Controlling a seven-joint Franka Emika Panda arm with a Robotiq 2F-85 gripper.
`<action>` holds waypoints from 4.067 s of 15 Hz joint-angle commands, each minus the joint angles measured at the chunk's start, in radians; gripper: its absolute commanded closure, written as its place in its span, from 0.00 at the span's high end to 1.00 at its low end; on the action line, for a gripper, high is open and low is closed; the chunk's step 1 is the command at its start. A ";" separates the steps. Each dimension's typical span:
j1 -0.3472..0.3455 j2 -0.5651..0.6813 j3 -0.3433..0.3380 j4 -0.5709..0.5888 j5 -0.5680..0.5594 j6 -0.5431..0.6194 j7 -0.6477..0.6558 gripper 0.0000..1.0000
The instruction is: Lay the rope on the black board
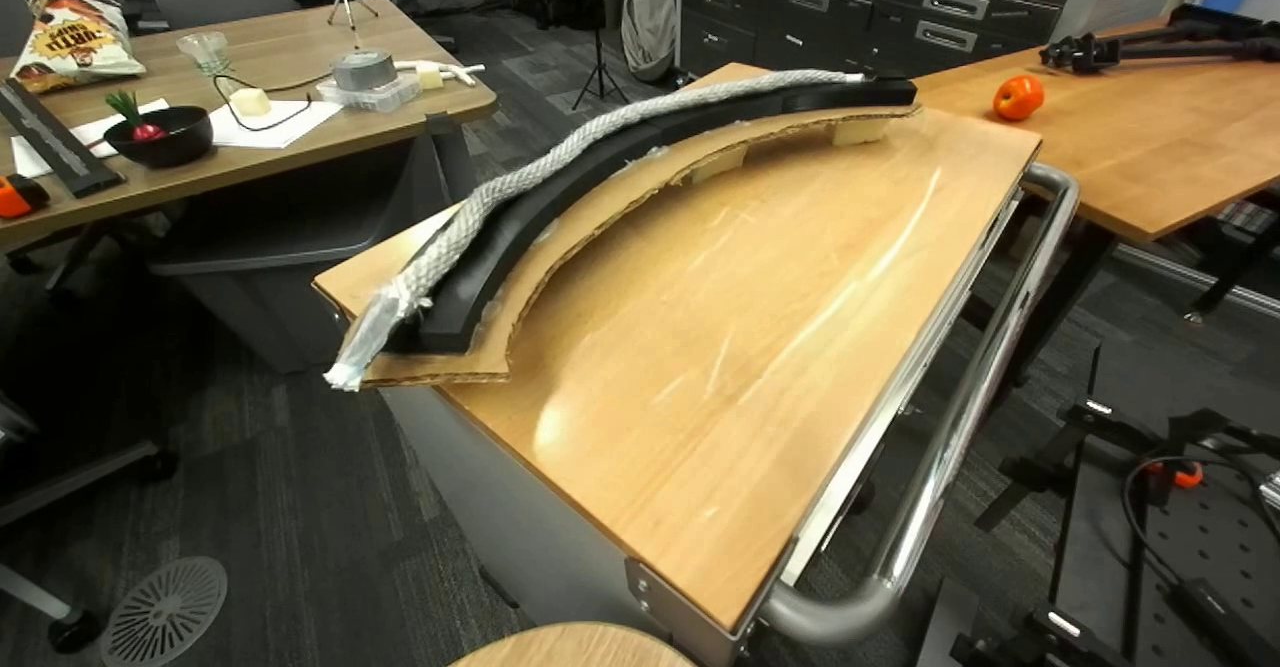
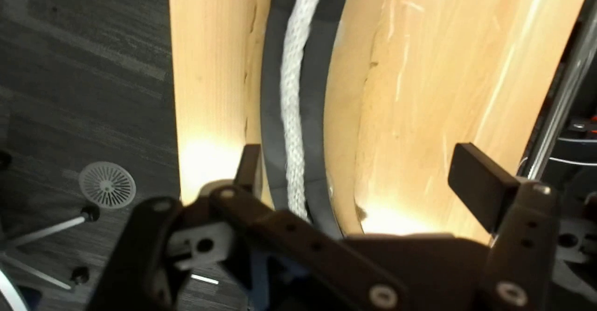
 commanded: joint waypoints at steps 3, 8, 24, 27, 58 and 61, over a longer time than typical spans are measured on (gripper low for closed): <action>-0.018 -0.058 -0.043 -0.083 0.030 0.008 0.017 1.00; 0.024 0.023 -0.062 0.008 0.032 -0.003 0.240 1.00; -0.163 0.052 -0.155 -0.176 0.237 0.224 0.608 1.00; -0.177 0.037 -0.142 -0.253 0.231 0.303 0.508 1.00; -0.204 0.023 -0.180 -0.394 0.069 0.380 0.308 0.87; -0.205 0.026 -0.181 -0.392 0.070 0.379 0.299 0.62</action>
